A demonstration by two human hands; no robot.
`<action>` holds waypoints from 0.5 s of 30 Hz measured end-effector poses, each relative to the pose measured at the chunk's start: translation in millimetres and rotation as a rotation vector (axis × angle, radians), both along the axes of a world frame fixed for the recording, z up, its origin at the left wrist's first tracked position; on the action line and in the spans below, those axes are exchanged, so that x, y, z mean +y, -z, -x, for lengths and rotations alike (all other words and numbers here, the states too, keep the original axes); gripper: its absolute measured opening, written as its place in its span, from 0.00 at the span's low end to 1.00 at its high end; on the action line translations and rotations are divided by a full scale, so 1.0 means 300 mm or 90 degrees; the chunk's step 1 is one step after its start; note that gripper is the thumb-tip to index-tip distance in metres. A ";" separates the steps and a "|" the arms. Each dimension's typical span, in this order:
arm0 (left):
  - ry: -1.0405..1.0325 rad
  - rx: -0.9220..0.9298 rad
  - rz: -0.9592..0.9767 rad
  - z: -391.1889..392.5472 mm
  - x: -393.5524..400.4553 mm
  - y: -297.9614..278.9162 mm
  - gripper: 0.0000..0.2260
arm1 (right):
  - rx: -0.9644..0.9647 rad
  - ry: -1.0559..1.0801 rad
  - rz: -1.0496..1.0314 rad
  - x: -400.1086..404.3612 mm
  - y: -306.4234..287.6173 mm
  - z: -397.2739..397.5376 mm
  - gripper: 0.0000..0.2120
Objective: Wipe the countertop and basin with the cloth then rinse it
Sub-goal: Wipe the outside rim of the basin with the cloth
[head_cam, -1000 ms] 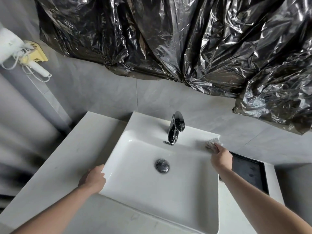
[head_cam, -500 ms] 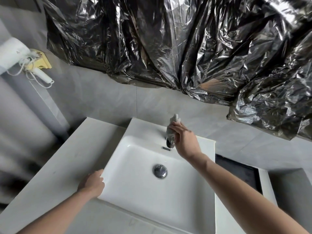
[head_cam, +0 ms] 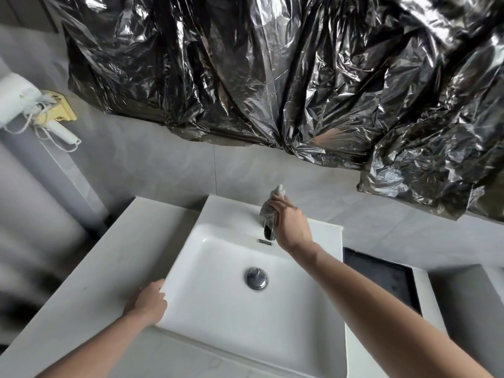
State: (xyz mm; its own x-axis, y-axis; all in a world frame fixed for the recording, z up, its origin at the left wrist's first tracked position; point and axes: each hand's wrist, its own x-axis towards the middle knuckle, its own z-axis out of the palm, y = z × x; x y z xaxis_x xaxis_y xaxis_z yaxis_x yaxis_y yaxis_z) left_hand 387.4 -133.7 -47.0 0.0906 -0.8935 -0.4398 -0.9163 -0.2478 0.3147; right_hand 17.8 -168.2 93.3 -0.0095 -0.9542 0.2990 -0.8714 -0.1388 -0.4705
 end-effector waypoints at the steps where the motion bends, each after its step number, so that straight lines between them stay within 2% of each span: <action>1: 0.001 0.003 0.000 -0.003 0.000 0.003 0.15 | 0.043 -0.019 -0.006 0.012 0.008 -0.012 0.20; 4: 0.003 0.010 -0.003 -0.003 0.004 -0.001 0.15 | 0.134 -0.096 0.000 0.081 0.071 -0.045 0.27; 7: 0.008 0.014 -0.002 0.000 0.004 -0.005 0.15 | 0.115 -0.109 -0.007 0.147 0.153 -0.064 0.35; 11: -0.007 0.020 0.001 0.001 0.007 -0.001 0.16 | 0.047 -0.053 -0.014 0.175 0.226 -0.056 0.27; 15: -0.002 0.034 0.000 0.004 0.006 0.001 0.16 | -0.041 -0.014 0.015 0.119 0.185 -0.072 0.21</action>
